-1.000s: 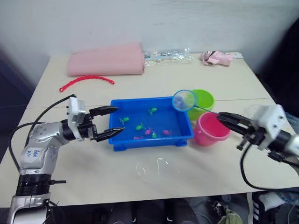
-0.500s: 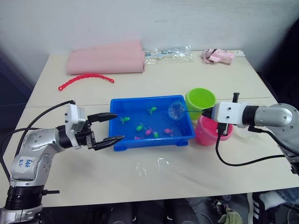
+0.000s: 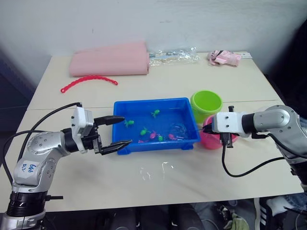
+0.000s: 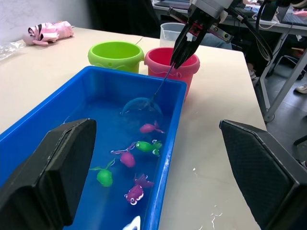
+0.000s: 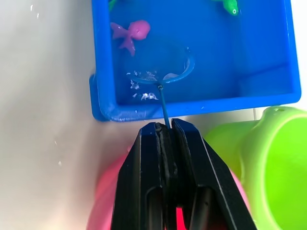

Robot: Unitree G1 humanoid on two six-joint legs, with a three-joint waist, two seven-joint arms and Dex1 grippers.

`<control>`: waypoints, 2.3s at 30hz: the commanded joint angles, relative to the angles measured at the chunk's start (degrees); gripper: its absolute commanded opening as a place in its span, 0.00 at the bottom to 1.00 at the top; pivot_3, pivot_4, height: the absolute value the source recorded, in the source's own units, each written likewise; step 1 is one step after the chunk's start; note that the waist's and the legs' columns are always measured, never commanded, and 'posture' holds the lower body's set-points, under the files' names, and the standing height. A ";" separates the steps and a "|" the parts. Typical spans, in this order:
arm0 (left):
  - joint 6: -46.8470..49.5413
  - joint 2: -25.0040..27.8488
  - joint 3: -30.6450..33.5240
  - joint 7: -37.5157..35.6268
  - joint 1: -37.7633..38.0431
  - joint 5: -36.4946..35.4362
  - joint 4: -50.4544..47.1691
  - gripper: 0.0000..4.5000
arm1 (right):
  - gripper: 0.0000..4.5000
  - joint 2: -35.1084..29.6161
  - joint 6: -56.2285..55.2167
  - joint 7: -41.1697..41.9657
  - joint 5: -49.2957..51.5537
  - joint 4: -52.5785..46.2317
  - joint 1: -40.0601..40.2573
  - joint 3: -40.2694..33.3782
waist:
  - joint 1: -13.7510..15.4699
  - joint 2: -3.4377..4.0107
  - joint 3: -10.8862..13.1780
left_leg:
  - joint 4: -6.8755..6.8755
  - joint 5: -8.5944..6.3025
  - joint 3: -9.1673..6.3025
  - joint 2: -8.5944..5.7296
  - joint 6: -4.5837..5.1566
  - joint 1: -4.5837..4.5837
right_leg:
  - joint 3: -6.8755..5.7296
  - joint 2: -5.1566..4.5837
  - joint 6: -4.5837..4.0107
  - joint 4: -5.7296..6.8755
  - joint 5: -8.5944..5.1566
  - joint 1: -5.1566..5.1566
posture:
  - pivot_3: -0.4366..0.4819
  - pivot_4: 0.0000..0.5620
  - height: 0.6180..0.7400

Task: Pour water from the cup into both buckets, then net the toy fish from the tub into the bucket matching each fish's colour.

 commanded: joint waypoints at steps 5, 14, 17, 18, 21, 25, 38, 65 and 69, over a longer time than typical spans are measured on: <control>-0.66 -0.02 0.18 0.43 -0.29 -0.58 -1.60 0.99 | 0.00 3.41 13.33 -1.40 7.14 -3.17 1.49 -5.21 | 0.02 0.00 0.00 | -0.01 0.00 0.00 0.01 0.00 0.00 | 0.00 0.00 0.00 0.01 0.00 -0.01 | 0.48 0.27 1.00; -0.92 0.11 0.48 0.08 -0.45 -0.51 -0.79 0.99 | 0.00 4.10 21.07 -2.03 13.74 -4.74 4.98 -10.02 | 0.04 0.00 0.00 | -0.02 0.00 0.00 0.00 0.00 -0.01 | 0.00 0.00 0.00 0.01 0.00 -0.01 | 0.48 0.27 1.00; -1.01 0.04 0.37 -0.02 -0.63 -0.48 -0.53 0.99 | 0.00 4.23 22.52 -2.31 15.14 -4.66 5.41 -11.33 | 0.04 0.00 0.00 | -0.02 0.00 0.00 0.00 0.00 -0.01 | 0.00 0.00 0.00 0.00 0.00 -0.01 | 0.48 0.27 1.00; -1.06 -0.01 0.26 -0.07 -0.82 -0.43 -0.33 0.99 | 0.00 4.31 22.90 -2.43 15.61 -4.47 5.49 -11.76 | 0.04 0.00 0.00 | -0.02 0.00 0.00 0.00 0.01 -0.01 | 0.01 0.00 0.00 0.01 0.00 -0.01 | 0.48 0.27 1.00; -1.27 -0.13 -0.03 -0.27 -1.20 -0.29 0.14 0.99 | 0.00 3.75 20.00 -2.12 14.98 -3.64 5.78 -12.01 | 0.03 0.00 0.00 | -0.01 -0.01 0.00 0.00 0.01 -0.01 | 0.01 0.01 0.00 0.01 0.00 -0.02 | 0.48 0.27 1.00; -1.41 -0.24 -0.21 -0.52 -1.32 -0.22 0.39 0.99 | 0.00 2.11 11.60 -0.84 10.78 -1.69 5.28 -9.99 | 0.03 0.00 0.00 | -0.03 -0.01 0.02 -0.01 0.01 -0.01 | 0.01 0.01 0.00 0.00 0.00 -0.02 | 0.48 0.27 1.00; -1.77 0.01 0.13 -0.28 -0.06 0.07 -0.11 0.99 | 0.00 3.90 0.38 3.11 2.43 2.30 -0.99 -1.02 | -0.05 0.00 0.00 | -0.03 0.00 0.13 0.00 0.00 0.00 | 0.10 0.03 0.00 0.03 0.00 -0.10 | 0.48 0.27 1.00; -3.22 2.86 3.70 -1.07 2.24 0.87 3.42 0.99 | 0.00 10.90 11.47 0.87 9.61 4.38 0.57 -6.15 | -0.06 0.00 0.00 | -0.04 -0.01 0.14 0.01 0.01 -0.01 | 0.11 0.01 0.00 0.07 0.00 -0.11 | 0.48 0.27 1.00; -3.34 2.69 3.40 -1.07 1.81 1.04 3.88 0.99 | 0.00 11.67 11.14 1.03 11.28 4.66 2.00 -7.18 | -0.06 0.00 0.00 | -0.04 -0.01 0.14 0.02 0.01 -0.01 | 0.11 0.02 -0.01 0.07 0.00 -0.11 | 0.48 0.27 1.00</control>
